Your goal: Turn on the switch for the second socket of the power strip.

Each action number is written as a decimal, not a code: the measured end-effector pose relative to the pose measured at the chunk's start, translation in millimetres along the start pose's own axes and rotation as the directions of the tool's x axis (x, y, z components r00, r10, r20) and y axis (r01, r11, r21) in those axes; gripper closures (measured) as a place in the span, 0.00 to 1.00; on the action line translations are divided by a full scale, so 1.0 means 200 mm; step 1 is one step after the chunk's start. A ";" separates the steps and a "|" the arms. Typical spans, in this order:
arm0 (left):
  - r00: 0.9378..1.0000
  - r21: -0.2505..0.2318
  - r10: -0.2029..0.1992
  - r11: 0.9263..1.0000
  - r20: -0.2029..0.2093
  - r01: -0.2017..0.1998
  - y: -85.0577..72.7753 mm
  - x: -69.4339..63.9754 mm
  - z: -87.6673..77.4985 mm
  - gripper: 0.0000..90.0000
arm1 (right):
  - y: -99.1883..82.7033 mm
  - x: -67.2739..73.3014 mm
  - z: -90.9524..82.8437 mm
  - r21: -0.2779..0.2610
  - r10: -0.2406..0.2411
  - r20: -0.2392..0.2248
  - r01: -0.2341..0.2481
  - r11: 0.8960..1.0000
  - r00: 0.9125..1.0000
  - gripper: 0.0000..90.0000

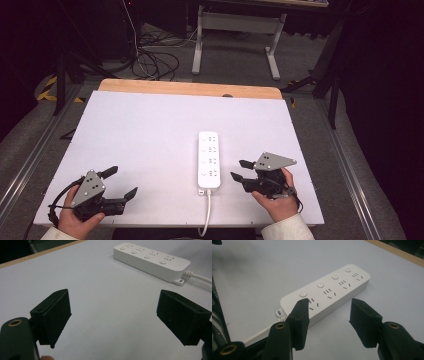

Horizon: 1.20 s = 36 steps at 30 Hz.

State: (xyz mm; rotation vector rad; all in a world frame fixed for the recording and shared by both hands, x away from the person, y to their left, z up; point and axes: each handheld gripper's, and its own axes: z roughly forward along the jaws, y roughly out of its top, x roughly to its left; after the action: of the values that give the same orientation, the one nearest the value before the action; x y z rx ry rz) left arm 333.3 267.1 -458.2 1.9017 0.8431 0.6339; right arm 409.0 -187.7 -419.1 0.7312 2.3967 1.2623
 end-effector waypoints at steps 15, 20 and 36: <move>1.000 0.004 -0.006 1.000 -0.001 0.006 0.00 0.00 0.00 0.14 | 0.14 0.00 0.11 0.029 0.004 -0.042 -0.003 1.000 0.999 0.61; 1.000 0.004 -0.013 1.000 0.002 0.013 0.00 0.00 0.00 0.14 | 0.17 0.00 0.14 0.035 -0.005 -0.050 0.007 0.999 0.999 0.62; 1.000 0.005 -0.024 1.000 -0.004 0.024 0.00 0.01 0.00 0.14 | 0.26 0.00 0.22 0.044 -0.011 -0.139 0.017 0.999 0.990 0.80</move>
State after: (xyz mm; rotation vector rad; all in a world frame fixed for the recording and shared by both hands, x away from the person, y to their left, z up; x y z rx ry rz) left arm 333.6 268.5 -458.1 1.8926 0.8692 0.6221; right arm 446.7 -133.5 -399.5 0.6580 2.5435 1.2967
